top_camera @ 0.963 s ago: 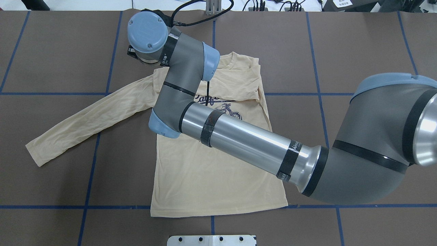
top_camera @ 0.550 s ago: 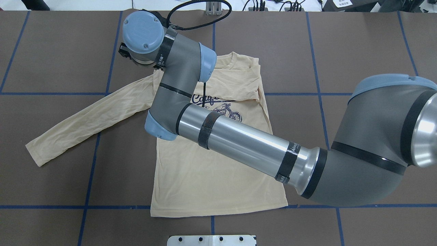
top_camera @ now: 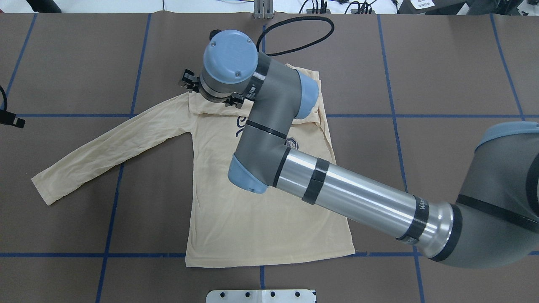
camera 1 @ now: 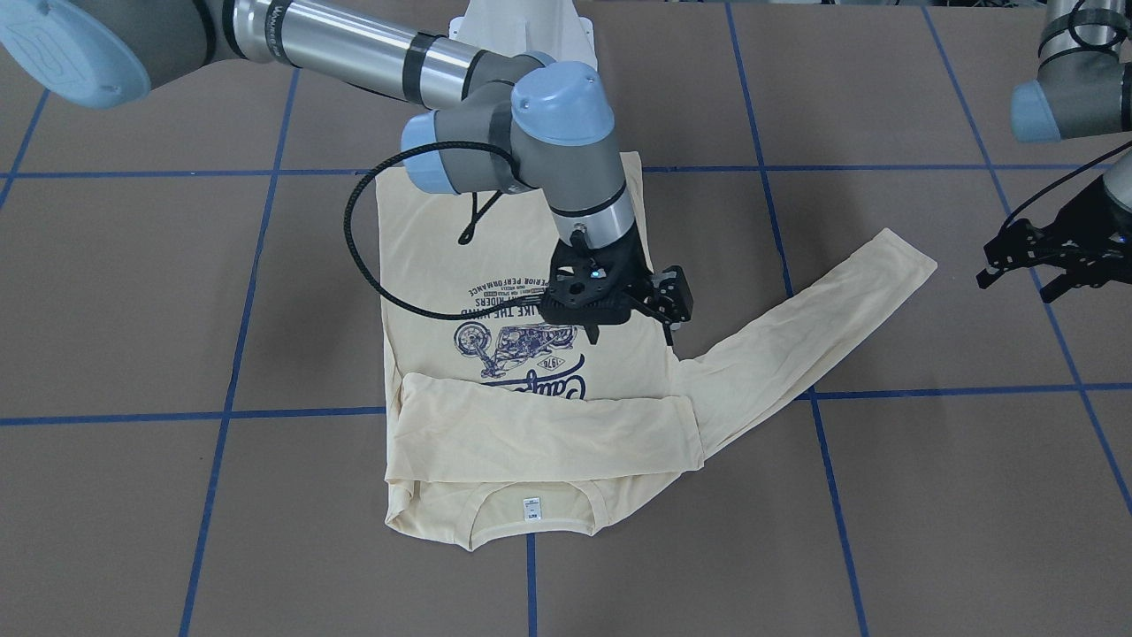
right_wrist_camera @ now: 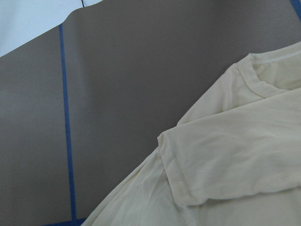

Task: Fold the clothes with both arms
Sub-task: 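Carry the sleeve with the right gripper across the shirt toward the collar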

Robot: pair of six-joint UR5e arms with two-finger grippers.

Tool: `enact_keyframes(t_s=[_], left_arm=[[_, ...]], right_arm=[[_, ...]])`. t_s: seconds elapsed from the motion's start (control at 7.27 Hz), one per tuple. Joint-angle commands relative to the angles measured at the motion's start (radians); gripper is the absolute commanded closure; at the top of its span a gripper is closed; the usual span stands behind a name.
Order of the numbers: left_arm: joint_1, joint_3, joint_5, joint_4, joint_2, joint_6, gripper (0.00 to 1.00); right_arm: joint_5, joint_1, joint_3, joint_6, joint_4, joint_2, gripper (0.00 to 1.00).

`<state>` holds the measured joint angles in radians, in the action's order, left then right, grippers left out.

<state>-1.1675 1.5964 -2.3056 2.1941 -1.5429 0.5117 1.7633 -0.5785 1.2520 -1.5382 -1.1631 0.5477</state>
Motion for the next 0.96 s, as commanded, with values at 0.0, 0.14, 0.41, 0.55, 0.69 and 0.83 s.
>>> enact_keyframes(t_s=[0.0,0.14,0.41,0.55,0.69,0.83], left_arm=[[0.052,-0.078,0.0,0.071,0.027,0.008,0.01],[0.067,-0.079,-0.003,0.082,0.029,0.01,0.03],[0.101,-0.078,-0.006,0.081,0.03,0.01,0.08],[0.124,-0.079,-0.052,0.082,0.03,0.013,0.13],[0.14,-0.078,-0.072,0.084,0.03,0.011,0.17],[0.144,-0.079,-0.071,0.084,0.03,0.01,0.23]], right_arm=[[0.06,-0.04,0.075,0.006,-0.001,0.087,0.02],[0.062,-0.04,0.075,0.006,-0.001,0.087,0.02],[0.064,-0.038,0.075,0.009,0.002,0.101,0.02],[0.064,-0.04,0.078,0.01,0.002,0.107,0.02],[0.065,-0.04,0.111,0.01,0.002,0.136,0.02],[0.067,-0.04,0.201,0.01,0.002,0.209,0.02]])
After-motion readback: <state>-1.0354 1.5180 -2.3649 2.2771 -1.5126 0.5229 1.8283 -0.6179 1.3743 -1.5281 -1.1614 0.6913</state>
